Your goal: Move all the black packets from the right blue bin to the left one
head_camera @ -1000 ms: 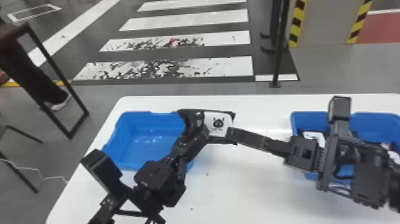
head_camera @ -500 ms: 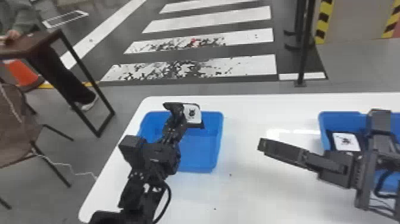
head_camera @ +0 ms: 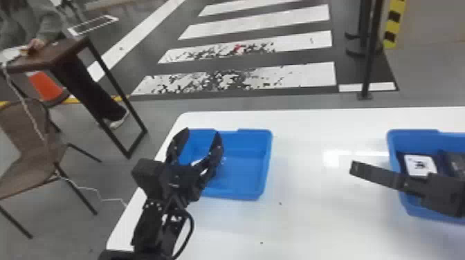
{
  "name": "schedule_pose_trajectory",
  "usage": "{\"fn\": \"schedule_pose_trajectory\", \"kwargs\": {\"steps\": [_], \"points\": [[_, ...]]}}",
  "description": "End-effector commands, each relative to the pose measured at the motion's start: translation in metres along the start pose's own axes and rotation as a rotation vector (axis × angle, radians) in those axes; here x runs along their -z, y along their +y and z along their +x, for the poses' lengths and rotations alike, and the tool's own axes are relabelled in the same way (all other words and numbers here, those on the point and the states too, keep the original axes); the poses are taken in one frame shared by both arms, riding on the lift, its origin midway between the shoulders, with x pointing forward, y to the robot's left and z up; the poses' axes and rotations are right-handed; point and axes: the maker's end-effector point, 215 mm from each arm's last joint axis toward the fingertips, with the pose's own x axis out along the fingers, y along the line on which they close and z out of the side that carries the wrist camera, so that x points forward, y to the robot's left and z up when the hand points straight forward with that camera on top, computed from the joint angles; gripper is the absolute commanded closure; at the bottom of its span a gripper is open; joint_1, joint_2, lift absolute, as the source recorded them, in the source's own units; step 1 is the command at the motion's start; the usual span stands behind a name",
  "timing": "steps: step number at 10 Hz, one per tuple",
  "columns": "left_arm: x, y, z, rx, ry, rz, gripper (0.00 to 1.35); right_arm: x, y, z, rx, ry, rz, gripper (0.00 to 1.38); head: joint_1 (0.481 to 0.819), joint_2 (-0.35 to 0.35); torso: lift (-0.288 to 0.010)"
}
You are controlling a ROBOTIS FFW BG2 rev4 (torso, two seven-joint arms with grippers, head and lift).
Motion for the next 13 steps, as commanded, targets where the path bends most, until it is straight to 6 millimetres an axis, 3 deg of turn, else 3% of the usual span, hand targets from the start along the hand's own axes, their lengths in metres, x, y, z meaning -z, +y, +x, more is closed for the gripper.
{"fn": "schedule_pose_trajectory", "kwargs": {"steps": [1,2,4,5,6,7,9,13], "points": [[-0.042,-0.016,-0.021,0.042,-0.053,-0.080,0.26,-0.029,-0.039,-0.027,0.188,-0.057,-0.129,0.15,0.695,0.293,-0.140],[-0.055,-0.025,-0.039,0.071,-0.035,-0.133,0.26,-0.048,-0.059,-0.050,0.343,-0.109,-0.211,0.15,0.695,0.238,-0.140],[-0.083,-0.034,-0.072,0.087,-0.036,-0.192,0.26,-0.056,-0.085,-0.076,0.553,-0.195,-0.242,0.15,0.695,0.155,-0.140],[-0.075,-0.041,-0.077,0.096,-0.011,-0.233,0.26,-0.061,-0.102,-0.089,0.636,-0.233,-0.254,0.15,0.695,0.120,-0.140],[-0.071,-0.034,-0.079,0.080,-0.001,-0.230,0.26,-0.065,-0.113,-0.099,0.705,-0.271,-0.272,0.15,0.695,0.085,-0.140],[-0.070,-0.030,-0.080,0.072,0.001,-0.227,0.26,-0.067,-0.118,-0.102,0.756,-0.292,-0.284,0.15,0.695,0.071,-0.140],[-0.073,-0.035,-0.080,0.084,-0.010,-0.231,0.26,-0.061,-0.148,-0.110,0.836,-0.272,-0.268,0.15,0.695,0.048,-0.140],[-0.066,-0.037,-0.080,0.089,0.003,-0.271,0.26,-0.043,-0.183,-0.100,0.861,-0.220,-0.197,0.15,0.695,0.026,-0.140]]}}
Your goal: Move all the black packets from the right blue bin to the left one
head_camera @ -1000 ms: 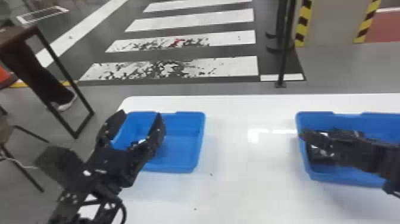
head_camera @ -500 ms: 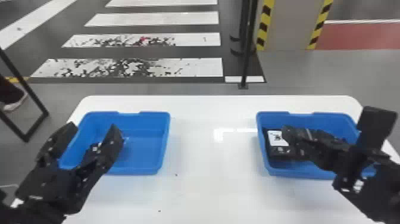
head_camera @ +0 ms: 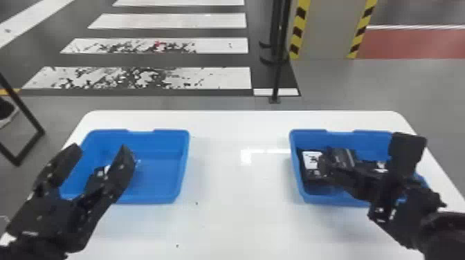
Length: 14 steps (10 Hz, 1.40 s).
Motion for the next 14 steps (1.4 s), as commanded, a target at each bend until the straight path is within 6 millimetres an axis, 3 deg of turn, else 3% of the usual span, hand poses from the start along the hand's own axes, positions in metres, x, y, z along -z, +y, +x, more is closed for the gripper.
{"fn": "schedule_pose_trajectory", "kwargs": {"steps": [1,7,12,13,14], "points": [[0.004,0.001,0.000,0.000,0.005,-0.008,0.26,0.007,0.000,0.009,-0.010,0.020,0.026,0.15,0.695,0.026,-0.140],[0.000,-0.006,0.004,0.021,-0.024,-0.005,0.26,0.032,-0.002,0.034,-0.036,0.087,0.064,0.15,0.695,0.026,-0.140],[0.001,-0.005,0.005,0.024,-0.031,-0.010,0.26,0.050,0.009,0.039,-0.056,0.137,0.059,0.22,0.695,0.045,-0.140],[0.000,-0.004,0.004,0.023,-0.037,-0.013,0.26,0.055,0.008,0.038,-0.053,0.160,0.049,0.32,0.695,0.049,-0.140],[0.001,-0.004,0.005,0.025,-0.037,-0.013,0.26,0.055,0.008,0.039,-0.053,0.168,0.037,0.63,0.695,0.050,-0.140]]}}
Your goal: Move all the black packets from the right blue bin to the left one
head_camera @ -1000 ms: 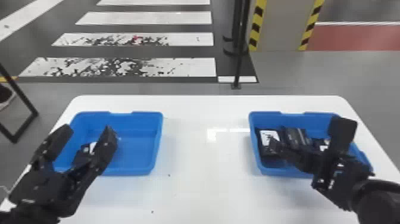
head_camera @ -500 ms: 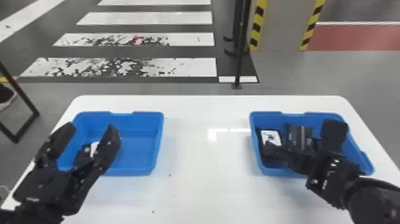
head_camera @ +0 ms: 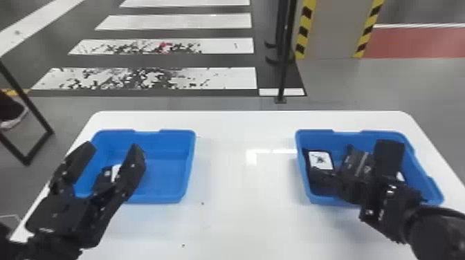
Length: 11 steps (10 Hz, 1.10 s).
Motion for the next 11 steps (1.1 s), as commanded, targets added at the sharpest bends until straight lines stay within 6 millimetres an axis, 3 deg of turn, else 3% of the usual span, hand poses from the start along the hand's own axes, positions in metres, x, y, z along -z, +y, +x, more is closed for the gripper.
{"fn": "schedule_pose_trajectory", "kwargs": {"steps": [1,2,4,8,11], "points": [[0.001,0.000,0.001,0.003,-0.002,-0.004,0.26,-0.002,-0.001,0.000,0.003,0.011,-0.018,0.83,0.695,0.051,-0.140],[0.003,0.002,0.000,0.002,-0.004,-0.017,0.26,-0.004,-0.002,0.000,0.007,0.006,-0.028,1.07,0.695,0.050,-0.140],[0.002,0.003,-0.001,0.001,-0.017,-0.028,0.26,-0.012,0.004,-0.006,-0.006,-0.017,-0.034,1.15,0.695,0.049,-0.140],[0.005,0.001,0.001,0.013,-0.022,-0.047,0.26,-0.012,-0.001,-0.029,-0.014,-0.053,0.005,1.16,0.695,0.049,-0.140],[0.002,0.003,0.000,0.009,-0.044,-0.066,0.26,-0.051,0.011,-0.079,-0.057,-0.179,-0.033,1.16,0.695,0.038,-0.140]]}}
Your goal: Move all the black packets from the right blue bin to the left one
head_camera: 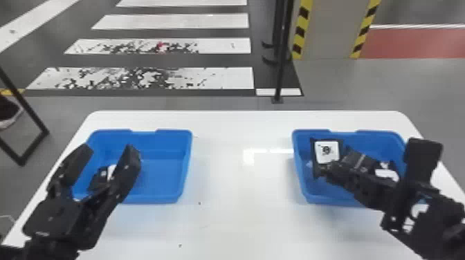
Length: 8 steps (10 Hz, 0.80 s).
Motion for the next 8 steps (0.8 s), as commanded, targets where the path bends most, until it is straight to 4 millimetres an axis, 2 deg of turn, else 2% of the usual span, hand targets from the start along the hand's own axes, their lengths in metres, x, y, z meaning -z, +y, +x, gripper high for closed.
{"fn": "schedule_pose_trajectory", "kwargs": {"steps": [1,2,3,5,6,7,8], "points": [[-0.007,-0.001,0.002,0.001,-0.030,0.014,0.26,-0.033,0.011,-0.010,-0.068,-0.083,-0.015,1.16,0.695,0.036,-0.140],[-0.017,-0.002,0.002,0.003,-0.060,0.058,0.26,-0.041,0.034,-0.005,-0.188,-0.086,0.015,1.16,0.695,0.039,-0.140],[-0.016,-0.003,0.004,0.005,-0.055,0.052,0.26,-0.046,0.055,0.002,-0.301,-0.079,0.029,1.16,0.695,0.058,-0.140],[-0.018,-0.003,0.008,0.004,-0.069,0.024,0.26,-0.054,0.140,0.008,-0.572,-0.084,0.034,1.16,0.695,0.100,-0.140],[-0.020,-0.005,0.009,0.012,-0.078,0.002,0.26,-0.054,0.182,0.007,-0.731,-0.086,0.069,1.16,0.695,0.150,-0.140],[-0.007,-0.011,0.012,0.036,-0.032,-0.030,0.26,-0.053,0.217,-0.007,-0.832,-0.086,0.076,1.16,0.695,0.201,-0.140],[0.002,-0.020,0.018,0.078,0.005,-0.101,0.26,-0.051,0.248,-0.023,-0.910,-0.080,0.075,1.16,0.695,0.223,-0.140]]}}
